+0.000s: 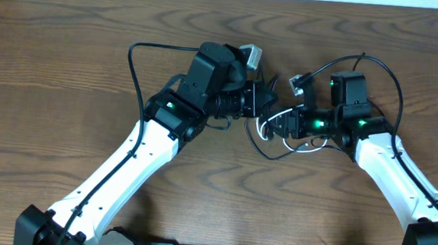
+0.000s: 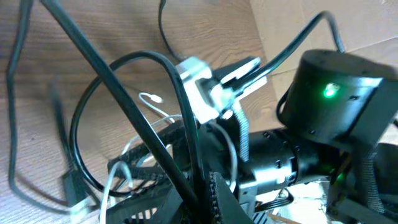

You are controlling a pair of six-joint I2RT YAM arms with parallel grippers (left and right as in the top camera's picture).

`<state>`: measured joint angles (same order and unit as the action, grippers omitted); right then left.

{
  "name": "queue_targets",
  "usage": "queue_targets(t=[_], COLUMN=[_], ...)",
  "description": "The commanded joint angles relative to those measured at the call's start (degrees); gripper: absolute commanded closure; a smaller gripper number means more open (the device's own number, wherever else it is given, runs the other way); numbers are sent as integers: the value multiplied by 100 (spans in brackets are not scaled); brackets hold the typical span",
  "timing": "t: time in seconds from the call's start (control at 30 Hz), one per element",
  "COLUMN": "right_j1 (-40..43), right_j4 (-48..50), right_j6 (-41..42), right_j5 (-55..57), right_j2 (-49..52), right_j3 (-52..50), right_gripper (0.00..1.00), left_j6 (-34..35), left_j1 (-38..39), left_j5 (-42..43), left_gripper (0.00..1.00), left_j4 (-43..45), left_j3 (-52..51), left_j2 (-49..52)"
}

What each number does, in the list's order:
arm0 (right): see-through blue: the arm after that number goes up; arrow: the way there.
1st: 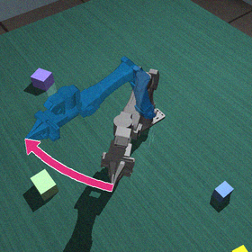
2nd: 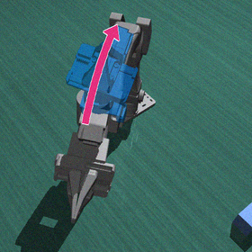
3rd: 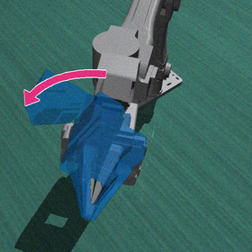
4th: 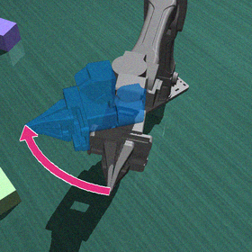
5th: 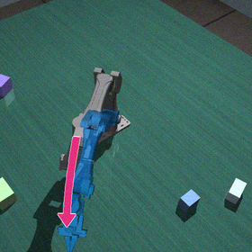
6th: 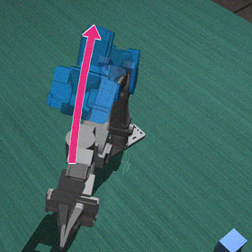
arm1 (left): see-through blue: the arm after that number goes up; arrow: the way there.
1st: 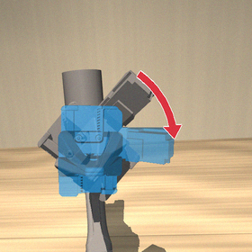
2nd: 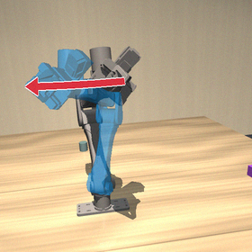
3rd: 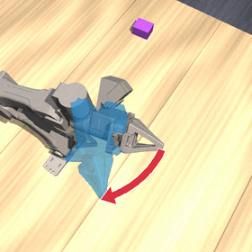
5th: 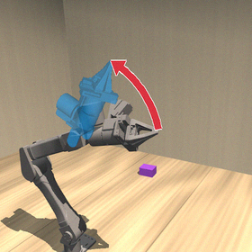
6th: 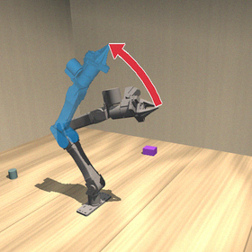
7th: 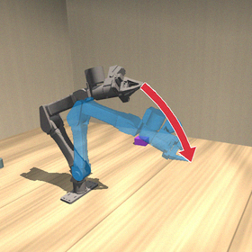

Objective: Untangle cables

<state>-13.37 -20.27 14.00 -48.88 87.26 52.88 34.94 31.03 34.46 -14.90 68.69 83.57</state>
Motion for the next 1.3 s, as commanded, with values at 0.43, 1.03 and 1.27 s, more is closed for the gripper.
queue_targets(t=[0.43,1.03,1.27], right_j1=[-17,-98,-98], right_j4=[-1025,-1362,-1405], right_j6=[271,-98,-98], right_j5=[3915,2481,2476], right_j2=[7,7,7], right_j3=[52,52,52], right_gripper=[99,54,54], left_j6=[-400,-879,-907], left_j1=[-219,-555,-555], left_j5=[44,-2839,-2354], left_gripper=[92,34,34], left_j4=[-809,-2059,-2208], left_j3=[90,26,-109], left_j2=[-87,-50,581])
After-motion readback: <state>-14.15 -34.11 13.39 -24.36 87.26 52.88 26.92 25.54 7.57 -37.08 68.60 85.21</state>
